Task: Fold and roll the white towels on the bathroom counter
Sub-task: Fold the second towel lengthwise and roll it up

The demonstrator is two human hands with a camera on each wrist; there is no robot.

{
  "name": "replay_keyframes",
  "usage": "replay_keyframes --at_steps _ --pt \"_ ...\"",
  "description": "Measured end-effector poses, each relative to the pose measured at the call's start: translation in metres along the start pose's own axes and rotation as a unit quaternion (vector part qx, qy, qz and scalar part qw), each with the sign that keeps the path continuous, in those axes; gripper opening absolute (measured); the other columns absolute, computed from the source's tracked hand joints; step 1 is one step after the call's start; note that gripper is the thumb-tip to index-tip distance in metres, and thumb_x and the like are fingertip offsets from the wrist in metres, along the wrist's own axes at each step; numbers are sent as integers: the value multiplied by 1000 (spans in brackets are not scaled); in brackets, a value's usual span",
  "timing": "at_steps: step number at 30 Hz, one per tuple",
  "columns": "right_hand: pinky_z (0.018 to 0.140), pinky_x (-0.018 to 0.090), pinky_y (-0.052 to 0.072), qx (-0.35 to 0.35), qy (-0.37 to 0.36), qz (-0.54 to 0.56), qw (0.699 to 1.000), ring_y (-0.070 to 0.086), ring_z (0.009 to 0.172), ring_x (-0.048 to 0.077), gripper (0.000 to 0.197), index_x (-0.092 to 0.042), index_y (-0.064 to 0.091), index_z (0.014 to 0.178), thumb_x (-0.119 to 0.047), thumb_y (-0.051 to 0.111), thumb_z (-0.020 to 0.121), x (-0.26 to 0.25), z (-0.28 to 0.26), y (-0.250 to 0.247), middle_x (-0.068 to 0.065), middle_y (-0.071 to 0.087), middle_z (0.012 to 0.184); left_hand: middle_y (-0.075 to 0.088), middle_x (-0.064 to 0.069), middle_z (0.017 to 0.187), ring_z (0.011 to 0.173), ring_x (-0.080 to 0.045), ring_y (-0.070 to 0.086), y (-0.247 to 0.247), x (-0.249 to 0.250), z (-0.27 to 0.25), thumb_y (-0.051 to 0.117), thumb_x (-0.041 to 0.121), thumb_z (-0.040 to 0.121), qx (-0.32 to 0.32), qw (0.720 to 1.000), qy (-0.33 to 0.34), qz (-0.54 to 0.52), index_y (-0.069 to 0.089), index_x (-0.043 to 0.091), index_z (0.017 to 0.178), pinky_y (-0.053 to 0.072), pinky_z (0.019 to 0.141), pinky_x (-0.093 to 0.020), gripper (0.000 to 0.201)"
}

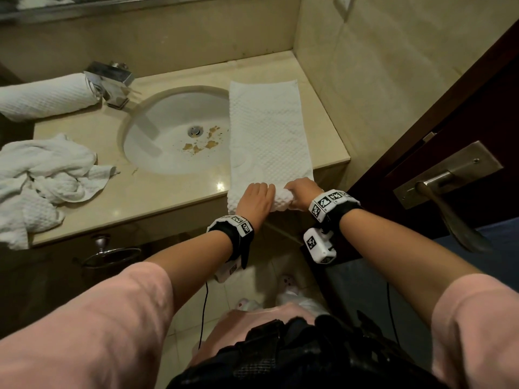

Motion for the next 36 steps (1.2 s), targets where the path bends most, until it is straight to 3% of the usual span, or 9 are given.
replay_keyframes --at_steps 3,5,11,14,22,28,30,33,36 --pt "81 28 44 0 -6 16 1000 60 103 26 32 -10 66 109 -21 71 80 2 5 0 9 66 111 57 -12 111 101 -27 56 -2 -4 10 53 4 87 -94 995 -28 -14 50 4 113 41 86 -31 27" --pt "86 30 45 13 -8 19 1000 59 107 26 37 -11 61 116 -19 69 82 2 6 1 9 64 114 53 -15 121 111 -31 51 -1 -10 19 51 5 89 -95 995 -24 -24 43 1 120 39 90 -34 32" --pt "91 36 43 126 -47 -73 988 51 109 27 57 -10 45 126 -10 72 75 -3 -10 16 10 54 119 57 -15 113 102 -31 57 -4 -22 32 71 17 80 -136 984 -27 -112 44 3 114 43 81 -35 46" --pt "95 34 36 142 -33 -64 987 48 112 29 44 -9 42 131 -5 54 89 -1 -7 23 12 51 123 59 -14 110 97 -29 58 -3 -23 36 74 20 78 -150 978 -15 -143 45 5 112 46 80 -34 47" --pt "91 38 40 27 12 -81 996 51 114 31 28 -10 47 124 -12 42 97 2 23 13 12 56 123 57 -11 110 94 -26 56 1 -30 31 73 31 77 -105 985 -7 -139 46 9 111 48 80 -34 49" --pt "89 39 44 -3 15 -86 996 55 110 30 30 -10 47 125 -17 48 96 0 26 8 12 59 120 25 -17 152 134 -30 33 1 -40 34 71 52 76 -90 987 21 -128 41 1 133 36 109 -39 82" --pt "88 37 46 -30 16 -78 996 57 109 29 32 -11 47 124 -18 53 93 -1 32 10 11 60 119 38 -18 141 123 -29 43 0 -44 37 69 57 76 -114 985 12 -131 40 1 131 41 101 -38 84" --pt "82 32 45 -64 9 -78 995 59 107 27 32 -13 52 121 -23 58 91 -2 39 9 9 62 118 55 -12 118 91 -22 53 6 -48 38 72 59 71 -158 971 -17 -180 44 4 123 46 76 -31 80" --pt "85 30 45 -103 -1 -110 989 58 110 26 39 -11 53 122 -16 65 86 0 45 5 9 61 120 57 -9 117 92 -22 56 11 -56 42 69 69 66 -181 964 -39 -190 40 5 126 48 77 -32 92"
Point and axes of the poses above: each hand's wrist, its own z-axis towards the middle knuckle, its own y-axis out of the palm, x = y × z, the point moved 6 cm from there along z, towards the middle knuckle
